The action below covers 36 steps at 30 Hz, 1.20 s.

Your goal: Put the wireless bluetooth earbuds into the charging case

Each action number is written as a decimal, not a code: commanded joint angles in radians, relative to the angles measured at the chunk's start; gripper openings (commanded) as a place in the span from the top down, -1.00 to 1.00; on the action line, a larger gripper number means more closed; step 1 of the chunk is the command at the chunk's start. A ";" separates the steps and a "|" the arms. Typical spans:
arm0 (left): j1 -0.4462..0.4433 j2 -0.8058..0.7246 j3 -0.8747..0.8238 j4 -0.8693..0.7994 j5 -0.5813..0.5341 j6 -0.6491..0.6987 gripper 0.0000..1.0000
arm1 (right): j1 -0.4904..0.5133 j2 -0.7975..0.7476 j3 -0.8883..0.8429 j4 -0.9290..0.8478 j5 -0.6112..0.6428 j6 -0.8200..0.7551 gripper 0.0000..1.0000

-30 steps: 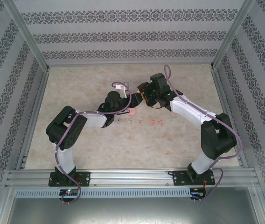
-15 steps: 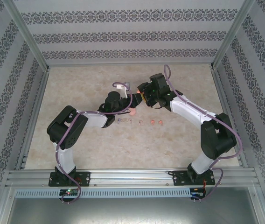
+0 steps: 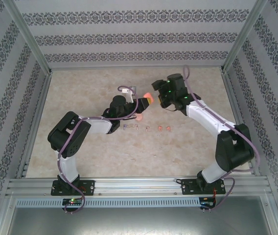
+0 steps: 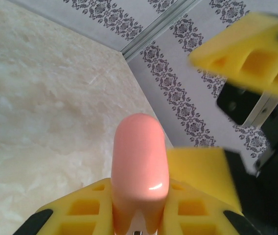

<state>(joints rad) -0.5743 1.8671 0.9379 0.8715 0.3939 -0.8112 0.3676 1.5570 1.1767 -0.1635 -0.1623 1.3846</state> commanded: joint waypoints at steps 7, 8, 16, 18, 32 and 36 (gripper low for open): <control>0.037 -0.159 0.037 -0.289 0.161 0.179 1.00 | -0.132 -0.132 -0.129 0.034 -0.127 -0.387 -0.58; 0.044 -0.168 0.050 -0.325 0.183 0.199 1.00 | -0.137 -0.135 -0.144 0.045 -0.156 -0.426 -0.58; 0.089 -0.213 0.159 -0.594 0.382 0.368 1.00 | -0.095 -0.263 -0.320 0.169 -0.265 -0.735 -0.56; 0.095 -0.217 0.174 -0.629 0.419 0.386 1.00 | -0.086 -0.298 -0.358 0.195 -0.297 -0.792 -0.56; 0.099 -0.210 0.218 -0.674 0.532 0.392 1.00 | -0.042 -0.259 -0.352 0.318 -0.465 -0.855 -0.50; 0.100 -0.209 0.221 -0.675 0.534 0.393 1.00 | -0.023 -0.236 -0.341 0.321 -0.456 -0.856 -0.48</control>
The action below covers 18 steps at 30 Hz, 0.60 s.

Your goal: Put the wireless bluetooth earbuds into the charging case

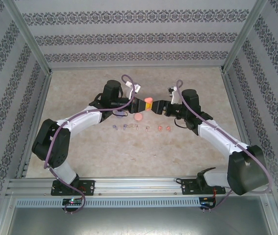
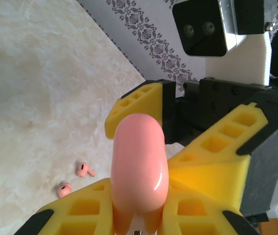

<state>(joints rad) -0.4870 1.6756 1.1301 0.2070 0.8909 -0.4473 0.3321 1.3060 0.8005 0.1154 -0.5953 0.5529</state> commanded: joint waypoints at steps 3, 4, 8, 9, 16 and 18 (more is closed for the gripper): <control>0.013 -0.019 0.030 -0.003 0.047 0.024 1.00 | 0.011 0.032 0.036 0.038 -0.002 -0.024 -0.44; 0.012 -0.020 0.031 -0.002 0.050 0.023 1.00 | 0.008 0.037 0.033 0.039 0.006 -0.025 -0.42; 0.013 -0.034 0.027 0.014 0.068 0.008 1.00 | -0.031 0.061 0.004 0.066 0.031 -0.001 -0.37; 0.012 -0.039 0.025 0.022 0.071 0.002 1.00 | -0.045 0.071 -0.004 0.079 0.033 0.010 -0.35; 0.013 -0.060 0.015 0.032 0.064 -0.007 1.00 | -0.117 0.095 -0.045 0.151 -0.024 0.079 -0.31; 0.012 -0.059 0.007 0.041 0.061 -0.012 1.00 | -0.120 0.059 -0.058 0.149 -0.047 0.086 -0.32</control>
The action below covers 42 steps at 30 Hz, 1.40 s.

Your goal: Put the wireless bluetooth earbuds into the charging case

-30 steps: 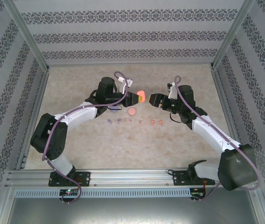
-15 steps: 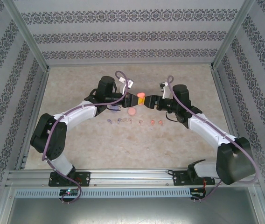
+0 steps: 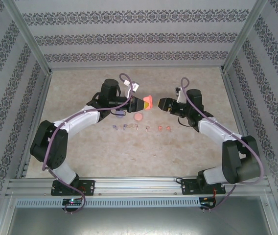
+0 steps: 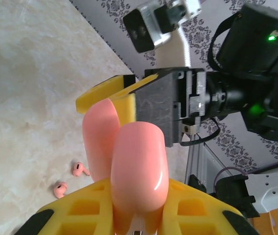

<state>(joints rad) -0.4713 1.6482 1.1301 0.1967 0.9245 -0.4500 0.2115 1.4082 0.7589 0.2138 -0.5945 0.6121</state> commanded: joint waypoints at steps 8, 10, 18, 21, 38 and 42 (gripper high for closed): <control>-0.003 -0.028 -0.024 0.154 0.033 -0.070 1.00 | 0.015 -0.141 -0.080 0.135 -0.172 0.086 -0.33; -0.004 -0.025 -0.035 0.207 0.029 -0.101 1.00 | 0.018 -0.141 -0.086 0.175 -0.173 0.127 -0.33; -0.003 0.006 -0.078 0.425 -0.005 -0.235 1.00 | 0.035 -0.079 -0.082 0.372 -0.202 0.282 -0.19; -0.003 0.016 -0.084 0.472 -0.011 -0.265 1.00 | 0.042 -0.071 -0.073 0.385 -0.202 0.292 -0.14; -0.007 0.039 -0.100 0.542 -0.014 -0.308 1.00 | 0.052 -0.019 -0.020 0.445 -0.192 0.349 0.04; -0.009 0.042 -0.102 0.551 -0.017 -0.311 1.00 | 0.054 -0.010 -0.014 0.456 -0.195 0.357 0.10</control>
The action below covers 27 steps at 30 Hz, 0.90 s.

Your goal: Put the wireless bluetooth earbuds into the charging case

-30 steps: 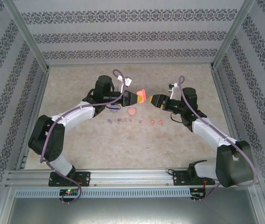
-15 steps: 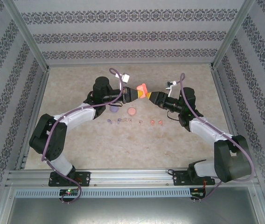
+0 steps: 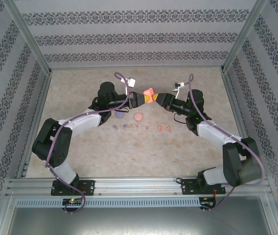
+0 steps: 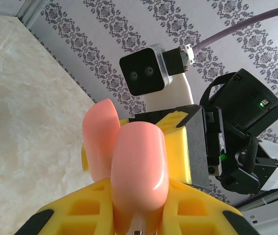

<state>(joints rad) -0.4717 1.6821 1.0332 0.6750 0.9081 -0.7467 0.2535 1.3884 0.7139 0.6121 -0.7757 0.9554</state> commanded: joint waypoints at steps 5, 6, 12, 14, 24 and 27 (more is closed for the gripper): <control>-0.013 0.012 -0.005 0.079 -0.004 -0.017 1.00 | 0.015 0.019 0.035 0.075 -0.019 0.027 0.19; -0.013 0.012 -0.004 0.083 -0.005 -0.019 1.00 | 0.017 0.021 0.036 0.075 -0.020 0.028 0.21; -0.015 0.013 -0.004 0.101 -0.015 -0.029 1.00 | 0.023 0.030 0.035 0.087 -0.027 0.033 0.36; -0.015 0.013 -0.003 0.107 -0.020 -0.033 1.00 | 0.024 0.029 0.030 0.089 -0.024 0.033 0.43; -0.021 0.026 0.010 0.114 -0.029 -0.043 1.00 | 0.021 0.033 0.037 0.097 -0.015 0.041 0.92; -0.026 0.030 0.010 0.084 -0.051 -0.028 0.85 | 0.020 0.040 0.055 0.088 -0.015 0.047 1.00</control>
<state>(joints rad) -0.4786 1.6936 1.0321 0.7300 0.8841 -0.7834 0.2657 1.4174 0.7250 0.6624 -0.7750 0.9970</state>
